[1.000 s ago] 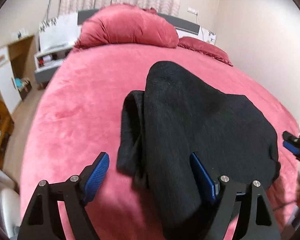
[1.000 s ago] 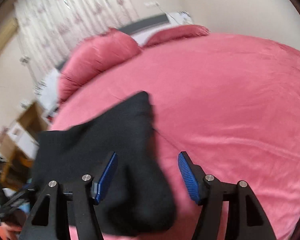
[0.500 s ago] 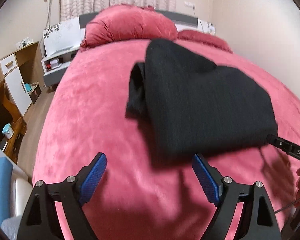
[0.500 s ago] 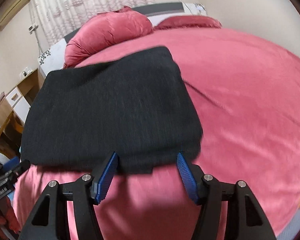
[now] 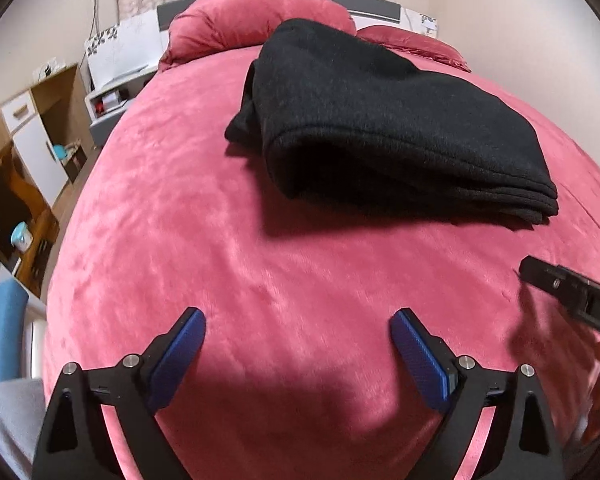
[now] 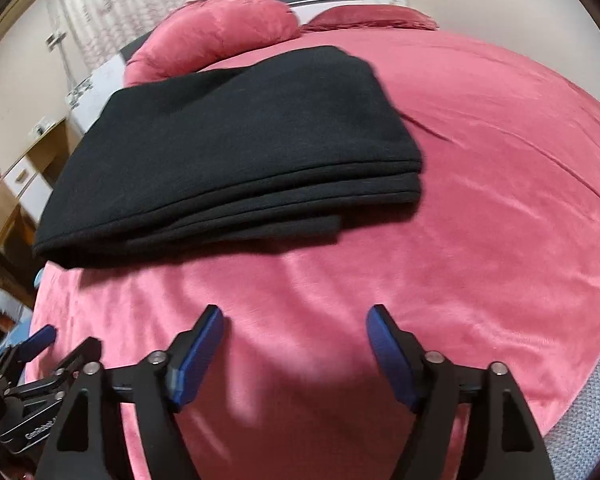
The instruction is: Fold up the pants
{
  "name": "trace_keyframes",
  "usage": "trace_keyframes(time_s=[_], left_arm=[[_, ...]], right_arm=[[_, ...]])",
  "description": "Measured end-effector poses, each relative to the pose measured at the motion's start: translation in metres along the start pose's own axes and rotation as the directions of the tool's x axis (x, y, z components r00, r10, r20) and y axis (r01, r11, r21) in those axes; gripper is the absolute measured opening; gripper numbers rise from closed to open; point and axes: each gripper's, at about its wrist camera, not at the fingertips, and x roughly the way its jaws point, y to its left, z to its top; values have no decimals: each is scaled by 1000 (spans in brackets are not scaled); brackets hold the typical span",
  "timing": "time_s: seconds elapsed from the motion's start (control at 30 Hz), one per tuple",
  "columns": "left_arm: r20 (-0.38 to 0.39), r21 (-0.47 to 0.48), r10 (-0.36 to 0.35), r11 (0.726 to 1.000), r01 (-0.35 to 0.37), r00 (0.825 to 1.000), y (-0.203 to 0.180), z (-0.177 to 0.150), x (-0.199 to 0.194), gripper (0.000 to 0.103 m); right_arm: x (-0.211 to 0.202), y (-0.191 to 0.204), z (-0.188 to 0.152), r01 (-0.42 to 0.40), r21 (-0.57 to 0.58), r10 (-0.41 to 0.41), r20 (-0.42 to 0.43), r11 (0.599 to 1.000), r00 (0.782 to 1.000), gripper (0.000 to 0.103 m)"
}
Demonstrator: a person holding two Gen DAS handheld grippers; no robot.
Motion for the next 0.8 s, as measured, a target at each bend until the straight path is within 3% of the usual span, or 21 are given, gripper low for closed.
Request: trace_keyframes(time_s=[0.27, 0.8], left_arm=[[-8, -18, 10, 1000, -11, 1000, 1, -3, 2, 103], [-33, -16, 14, 1000, -15, 999, 2, -5, 4, 103]], right_arm=[[2, 3, -7, 10, -7, -10, -6, 1000, 1000, 81], [20, 34, -15, 35, -96, -38, -29, 995, 999, 87]])
